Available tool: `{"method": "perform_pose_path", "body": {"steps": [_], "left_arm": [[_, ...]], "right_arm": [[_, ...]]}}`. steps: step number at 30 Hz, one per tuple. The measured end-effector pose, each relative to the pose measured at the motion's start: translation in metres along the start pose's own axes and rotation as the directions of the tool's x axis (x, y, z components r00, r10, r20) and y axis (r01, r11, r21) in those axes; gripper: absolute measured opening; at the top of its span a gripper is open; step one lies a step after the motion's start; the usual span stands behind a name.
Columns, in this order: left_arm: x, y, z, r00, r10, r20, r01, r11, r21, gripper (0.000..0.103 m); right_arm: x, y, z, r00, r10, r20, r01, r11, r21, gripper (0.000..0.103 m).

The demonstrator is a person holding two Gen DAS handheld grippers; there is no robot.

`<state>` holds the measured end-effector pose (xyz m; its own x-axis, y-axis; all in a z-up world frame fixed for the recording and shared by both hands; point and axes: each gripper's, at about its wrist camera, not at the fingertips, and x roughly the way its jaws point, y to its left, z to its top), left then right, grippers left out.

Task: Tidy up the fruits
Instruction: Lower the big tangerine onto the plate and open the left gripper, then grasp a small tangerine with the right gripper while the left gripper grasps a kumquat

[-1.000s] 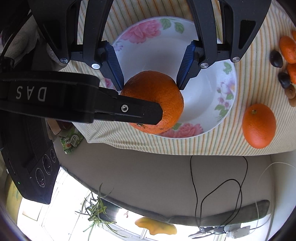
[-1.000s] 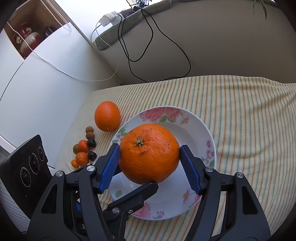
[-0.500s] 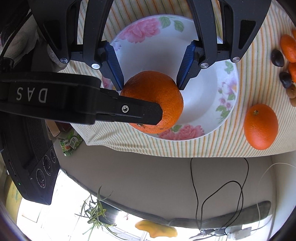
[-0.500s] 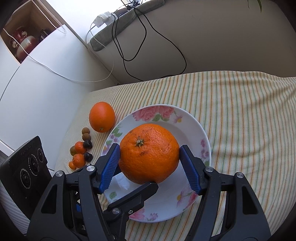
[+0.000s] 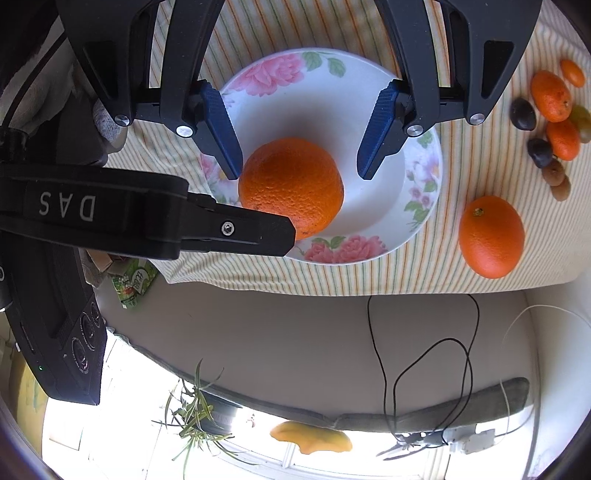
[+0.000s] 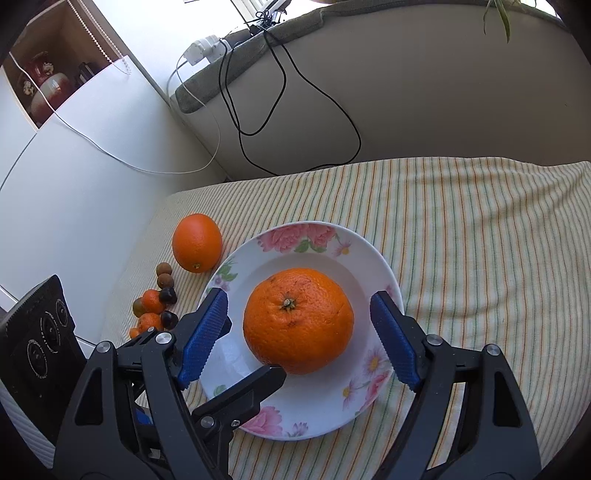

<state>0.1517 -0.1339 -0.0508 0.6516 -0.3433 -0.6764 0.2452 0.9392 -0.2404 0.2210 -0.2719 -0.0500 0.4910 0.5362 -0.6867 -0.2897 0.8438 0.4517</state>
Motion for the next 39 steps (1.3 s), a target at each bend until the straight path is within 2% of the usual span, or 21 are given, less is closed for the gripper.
{"method": "perform_pose_path", "body": {"steps": [13,21,27,33,36,39], "left_arm": [[-0.029,0.013,-0.009,0.998,0.047,0.051,-0.047,0.999,0.004,0.064],[-0.051,0.026,-0.022,0.994,0.081,0.078,-0.081,0.997,-0.003,0.064],[-0.071,0.041,-0.03,0.989,0.1,0.113,-0.098,0.995,-0.021,0.064],[-0.092,0.064,-0.042,0.98,0.146,0.138,-0.139,0.988,-0.061,0.064],[-0.1,0.077,-0.051,0.976,0.172,0.135,-0.162,0.983,-0.082,0.064],[-0.11,0.093,-0.06,0.972,0.193,0.135,-0.178,0.978,-0.111,0.064]], "right_arm": [[-0.01,0.019,-0.007,0.999,-0.031,0.037,0.032,0.999,-0.035,0.082],[-0.022,0.038,-0.016,0.993,-0.042,0.114,0.051,0.996,-0.076,0.083],[-0.028,0.059,-0.022,0.986,-0.041,0.16,0.064,0.987,-0.145,0.086],[-0.027,0.091,-0.028,0.985,-0.027,0.168,0.068,0.967,-0.246,0.087],[-0.024,0.105,-0.033,0.986,-0.015,0.167,0.063,0.956,-0.285,0.094],[-0.02,0.119,-0.037,0.986,-0.013,0.166,0.066,0.946,-0.317,0.095]]}}
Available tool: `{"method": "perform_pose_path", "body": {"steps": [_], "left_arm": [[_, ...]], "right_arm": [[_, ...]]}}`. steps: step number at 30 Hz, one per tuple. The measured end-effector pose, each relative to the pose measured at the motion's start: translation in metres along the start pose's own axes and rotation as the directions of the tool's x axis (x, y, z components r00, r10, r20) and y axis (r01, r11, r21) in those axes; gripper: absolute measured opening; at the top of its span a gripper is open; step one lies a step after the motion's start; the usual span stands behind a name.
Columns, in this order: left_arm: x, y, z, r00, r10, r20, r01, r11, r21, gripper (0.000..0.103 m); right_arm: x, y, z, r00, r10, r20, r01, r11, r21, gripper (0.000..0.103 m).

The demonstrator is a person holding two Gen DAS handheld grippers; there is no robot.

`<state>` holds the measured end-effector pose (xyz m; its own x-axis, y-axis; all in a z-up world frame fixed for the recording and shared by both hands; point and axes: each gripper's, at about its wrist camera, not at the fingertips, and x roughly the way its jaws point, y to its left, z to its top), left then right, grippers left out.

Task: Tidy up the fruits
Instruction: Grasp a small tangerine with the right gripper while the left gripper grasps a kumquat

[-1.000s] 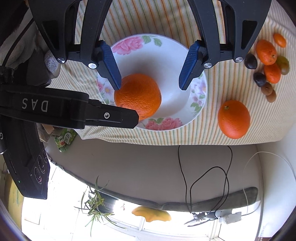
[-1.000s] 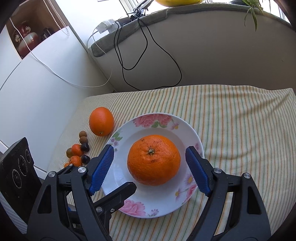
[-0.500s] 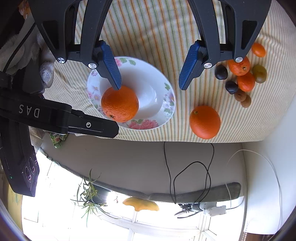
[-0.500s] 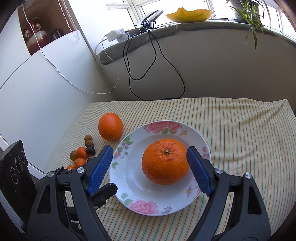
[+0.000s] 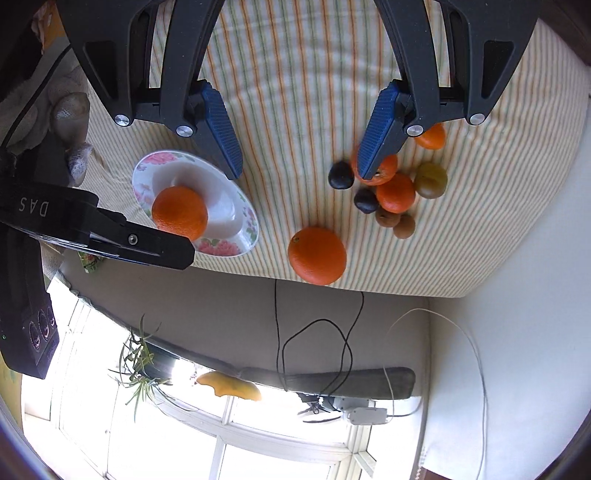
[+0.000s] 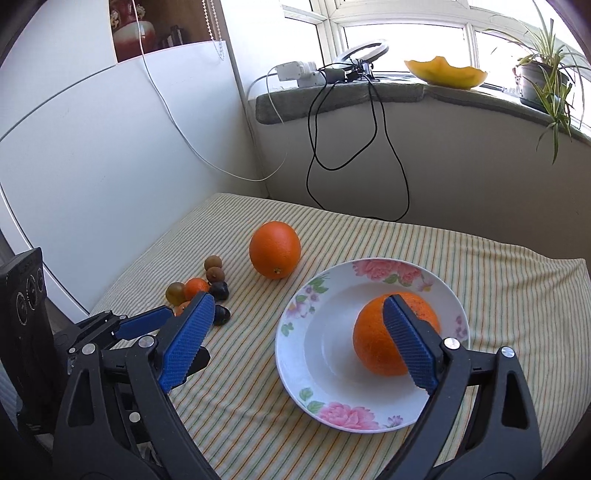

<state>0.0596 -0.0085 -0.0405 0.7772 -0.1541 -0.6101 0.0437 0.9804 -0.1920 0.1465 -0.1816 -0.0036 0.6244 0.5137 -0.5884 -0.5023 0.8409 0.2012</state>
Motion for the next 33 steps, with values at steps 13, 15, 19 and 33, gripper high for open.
{"method": "perform_pose_path", "body": {"steps": [13,15,19,33], "left_arm": [[-0.016,0.069,-0.025,0.996,0.089,-0.029,-0.092,0.991,-0.102,0.064],[-0.016,0.074,-0.028,0.995,0.088,-0.036,-0.092,0.989,-0.116,0.064],[-0.012,0.083,-0.032,0.996,0.082,-0.047,-0.087,0.987,-0.138,0.063],[0.014,0.096,-0.031,0.996,0.043,-0.078,-0.055,0.986,-0.16,0.045]], "right_arm": [[0.027,0.044,-0.007,0.995,0.073,-0.069,-0.078,0.994,-0.075,0.094],[0.031,0.05,-0.009,0.993,0.084,-0.081,-0.091,0.992,-0.085,0.094],[0.04,0.057,-0.013,0.988,0.108,-0.108,-0.117,0.989,-0.085,0.09],[0.086,0.091,-0.026,0.957,0.18,-0.23,-0.207,0.973,-0.102,0.051]]}}
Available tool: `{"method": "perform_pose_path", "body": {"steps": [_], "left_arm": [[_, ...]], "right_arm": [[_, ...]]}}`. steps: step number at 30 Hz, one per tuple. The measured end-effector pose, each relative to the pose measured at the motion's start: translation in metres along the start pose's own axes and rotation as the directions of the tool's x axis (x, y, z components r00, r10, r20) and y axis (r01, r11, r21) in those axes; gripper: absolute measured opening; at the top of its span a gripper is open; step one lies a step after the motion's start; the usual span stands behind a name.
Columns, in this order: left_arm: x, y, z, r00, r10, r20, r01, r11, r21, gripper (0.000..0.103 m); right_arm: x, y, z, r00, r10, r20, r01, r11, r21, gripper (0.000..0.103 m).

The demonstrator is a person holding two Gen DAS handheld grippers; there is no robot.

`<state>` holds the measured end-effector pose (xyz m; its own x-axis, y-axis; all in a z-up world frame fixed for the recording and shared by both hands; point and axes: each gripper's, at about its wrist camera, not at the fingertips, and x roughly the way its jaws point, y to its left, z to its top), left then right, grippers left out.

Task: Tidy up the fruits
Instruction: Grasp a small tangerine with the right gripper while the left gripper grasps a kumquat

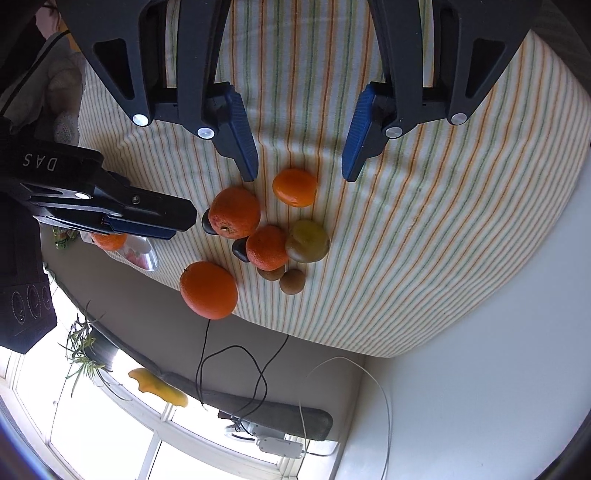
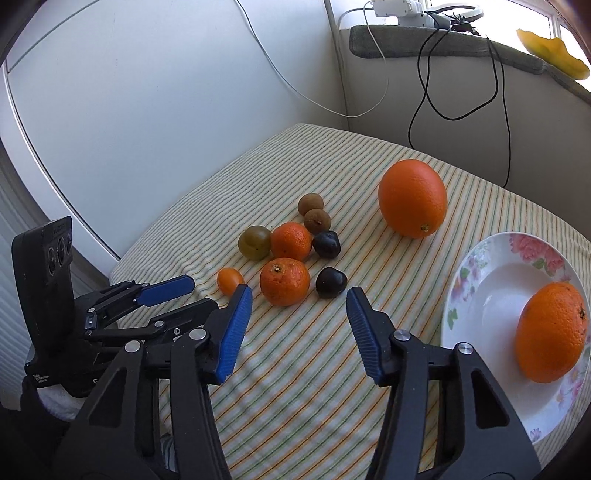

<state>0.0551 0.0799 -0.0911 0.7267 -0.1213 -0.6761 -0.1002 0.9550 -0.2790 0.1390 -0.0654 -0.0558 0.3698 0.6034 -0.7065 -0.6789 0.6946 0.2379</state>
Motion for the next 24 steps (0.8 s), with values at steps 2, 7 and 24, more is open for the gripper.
{"method": "perform_pose_path", "body": {"steps": [2,7,24], "left_arm": [[0.003,0.0,0.002,1.0,-0.001,-0.001,0.001,1.0,0.005,0.044],[0.009,-0.001,0.004,1.0,-0.002,-0.007,0.002,1.0,0.014,0.042],[0.024,-0.003,0.008,0.999,0.025,-0.02,-0.024,0.999,0.047,0.036]], "right_arm": [[0.008,0.004,0.002,1.0,-0.01,-0.006,0.01,1.0,-0.007,0.05],[0.021,0.012,0.008,0.999,-0.028,-0.018,0.027,0.999,-0.039,0.048],[0.05,0.029,0.015,0.994,-0.081,-0.074,0.071,0.989,-0.132,0.043]]}}
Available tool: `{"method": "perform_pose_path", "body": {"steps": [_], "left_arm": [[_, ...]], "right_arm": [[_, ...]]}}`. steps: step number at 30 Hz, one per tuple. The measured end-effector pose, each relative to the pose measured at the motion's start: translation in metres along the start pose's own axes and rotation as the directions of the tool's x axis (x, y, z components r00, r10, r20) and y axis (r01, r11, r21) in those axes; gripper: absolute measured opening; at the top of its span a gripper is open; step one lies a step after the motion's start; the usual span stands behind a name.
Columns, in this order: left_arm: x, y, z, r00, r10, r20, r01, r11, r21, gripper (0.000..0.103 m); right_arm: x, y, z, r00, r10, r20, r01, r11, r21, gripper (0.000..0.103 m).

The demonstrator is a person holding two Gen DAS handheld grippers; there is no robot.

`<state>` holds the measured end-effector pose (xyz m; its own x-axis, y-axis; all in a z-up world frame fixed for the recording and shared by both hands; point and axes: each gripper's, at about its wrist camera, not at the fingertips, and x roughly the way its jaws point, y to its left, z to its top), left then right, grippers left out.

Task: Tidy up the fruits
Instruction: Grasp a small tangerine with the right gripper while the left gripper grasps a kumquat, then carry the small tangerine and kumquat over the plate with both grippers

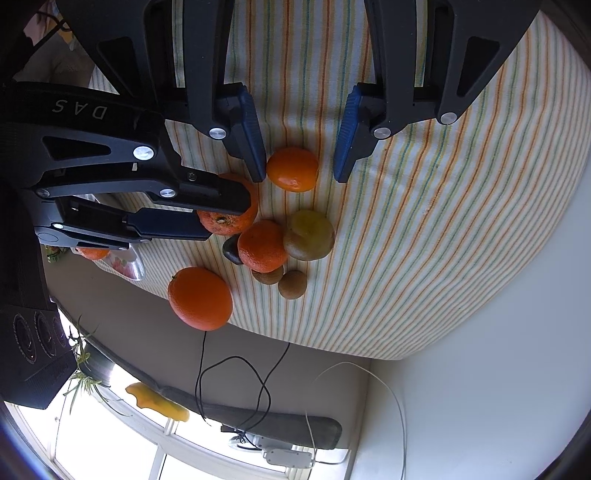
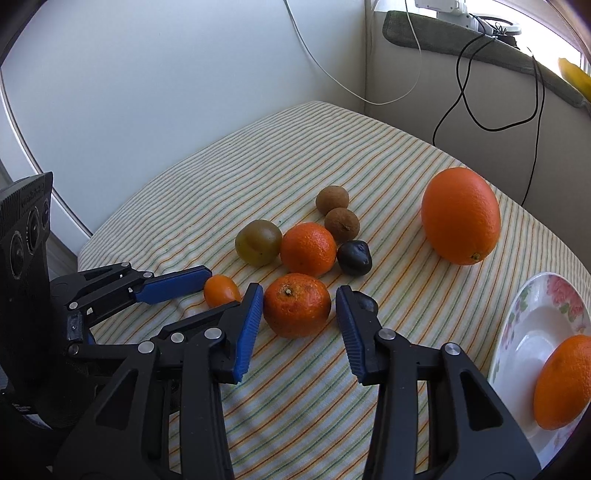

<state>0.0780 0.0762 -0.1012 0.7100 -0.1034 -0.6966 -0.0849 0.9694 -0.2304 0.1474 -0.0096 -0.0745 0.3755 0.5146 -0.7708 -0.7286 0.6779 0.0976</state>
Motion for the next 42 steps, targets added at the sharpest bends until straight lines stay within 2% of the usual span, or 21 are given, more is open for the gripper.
{"method": "perform_pose_path", "body": {"steps": [7,27,34,42], "left_arm": [[0.0,-0.001,0.0,1.0,-0.011,-0.002,0.012,1.0,0.014,0.028],[-0.011,0.0,0.0,1.0,-0.031,0.007,0.031,1.0,0.006,0.027],[-0.02,-0.007,0.002,0.999,-0.046,0.023,0.045,0.999,0.016,0.027],[-0.027,-0.028,0.005,0.995,-0.094,0.036,0.093,0.995,0.043,0.027]], "right_arm": [[0.003,0.001,0.001,1.0,0.006,-0.012,-0.006,1.0,-0.006,0.042],[-0.01,-0.005,-0.002,0.999,0.035,0.018,-0.036,0.998,0.051,0.041],[-0.023,-0.011,-0.006,0.998,0.039,0.044,-0.042,0.997,0.07,0.04],[-0.05,-0.025,-0.019,0.996,0.033,0.083,-0.042,0.992,0.117,0.04]]}}
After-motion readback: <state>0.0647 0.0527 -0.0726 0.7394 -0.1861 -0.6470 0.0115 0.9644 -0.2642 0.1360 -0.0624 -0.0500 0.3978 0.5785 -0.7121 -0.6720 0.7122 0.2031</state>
